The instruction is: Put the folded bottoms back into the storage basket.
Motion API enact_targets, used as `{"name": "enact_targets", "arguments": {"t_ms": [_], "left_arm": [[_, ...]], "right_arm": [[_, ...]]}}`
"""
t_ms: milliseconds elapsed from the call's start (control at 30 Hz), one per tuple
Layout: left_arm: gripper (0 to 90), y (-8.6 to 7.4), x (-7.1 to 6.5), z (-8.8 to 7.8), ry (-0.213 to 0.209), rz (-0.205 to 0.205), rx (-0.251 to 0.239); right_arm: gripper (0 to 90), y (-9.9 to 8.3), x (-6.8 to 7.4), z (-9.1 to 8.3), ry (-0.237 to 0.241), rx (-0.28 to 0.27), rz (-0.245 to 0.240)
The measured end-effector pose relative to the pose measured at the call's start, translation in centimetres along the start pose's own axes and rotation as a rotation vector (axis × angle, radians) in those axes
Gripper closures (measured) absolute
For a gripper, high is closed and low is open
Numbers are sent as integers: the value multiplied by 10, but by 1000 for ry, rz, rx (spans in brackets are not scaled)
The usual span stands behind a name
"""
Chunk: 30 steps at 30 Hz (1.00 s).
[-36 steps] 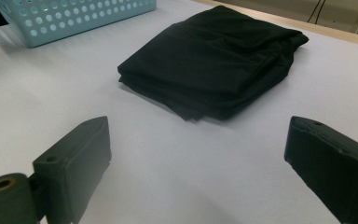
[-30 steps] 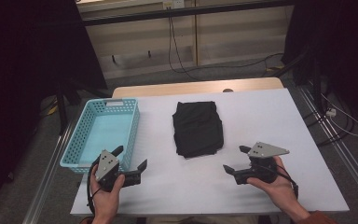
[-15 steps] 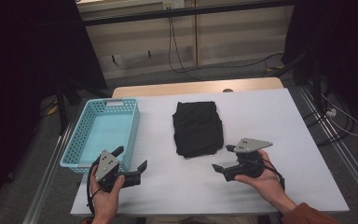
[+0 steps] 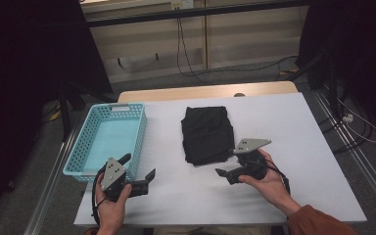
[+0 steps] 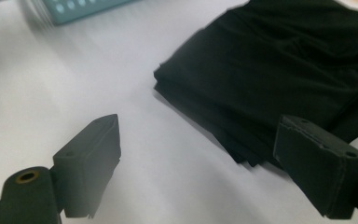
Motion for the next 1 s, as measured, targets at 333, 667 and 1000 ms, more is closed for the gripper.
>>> {"name": "enact_targets", "arguments": {"t_ms": [333,667,1000], "left_arm": [[34,-1,0,1,-1,-1,5],[34,-1,1,1,-3,0,9],[34,-2,-1,3,-11,1,12]], "right_arm": [[143,14,-5,9,-8,24,-17],[152,32,-14,29,11,137,-53],[197,43,-21,54,28,156,-77]]}}
Point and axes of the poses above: each handheld gripper's, and its own axes: z roughly forward along the jaws, y roughly out of its top, x roughly to its left, the point moved 3 cm from there along z, roughly forward along the jaws, and after that the axes turned 1 degree about -z, right-handed, at the moved point
